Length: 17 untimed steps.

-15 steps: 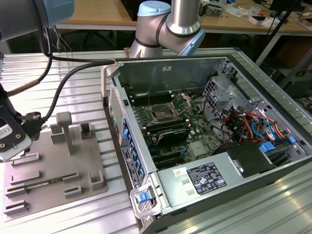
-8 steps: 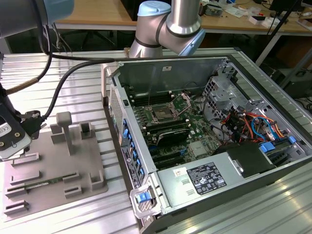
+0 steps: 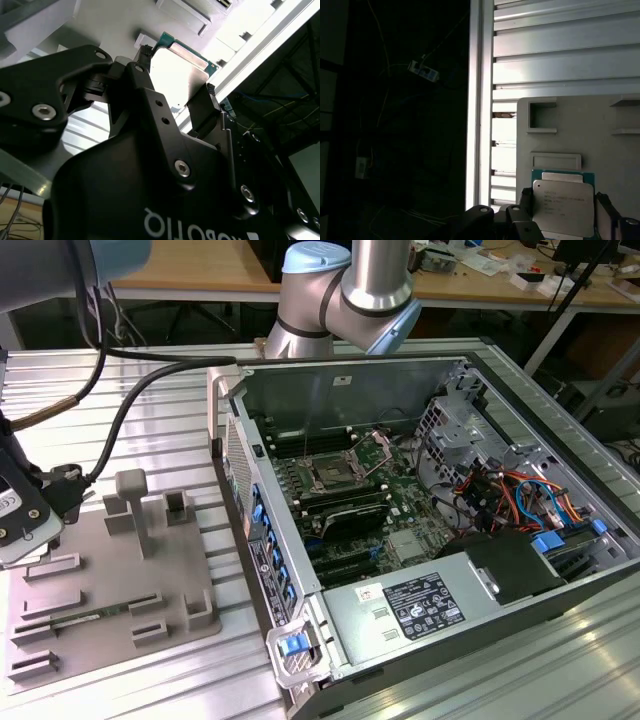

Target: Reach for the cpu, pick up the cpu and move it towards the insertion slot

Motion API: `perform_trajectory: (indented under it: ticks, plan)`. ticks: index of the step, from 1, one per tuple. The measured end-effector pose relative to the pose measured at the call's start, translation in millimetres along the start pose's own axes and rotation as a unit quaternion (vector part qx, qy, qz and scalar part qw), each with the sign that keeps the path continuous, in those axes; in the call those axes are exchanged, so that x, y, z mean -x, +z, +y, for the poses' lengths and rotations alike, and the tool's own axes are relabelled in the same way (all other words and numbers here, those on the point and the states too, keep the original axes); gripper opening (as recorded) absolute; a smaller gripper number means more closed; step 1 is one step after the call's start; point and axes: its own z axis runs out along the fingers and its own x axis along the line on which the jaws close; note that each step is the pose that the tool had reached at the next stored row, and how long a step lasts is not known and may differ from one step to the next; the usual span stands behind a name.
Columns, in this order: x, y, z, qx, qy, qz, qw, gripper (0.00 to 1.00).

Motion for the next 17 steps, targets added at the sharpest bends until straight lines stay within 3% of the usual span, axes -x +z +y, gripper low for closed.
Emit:
perform_trajectory:
  ticks: [17]
  plan:
    - [-0.1, -8.3, 0.6, 0.0000, 0.000, 0.0000, 1.00000, 0.55]
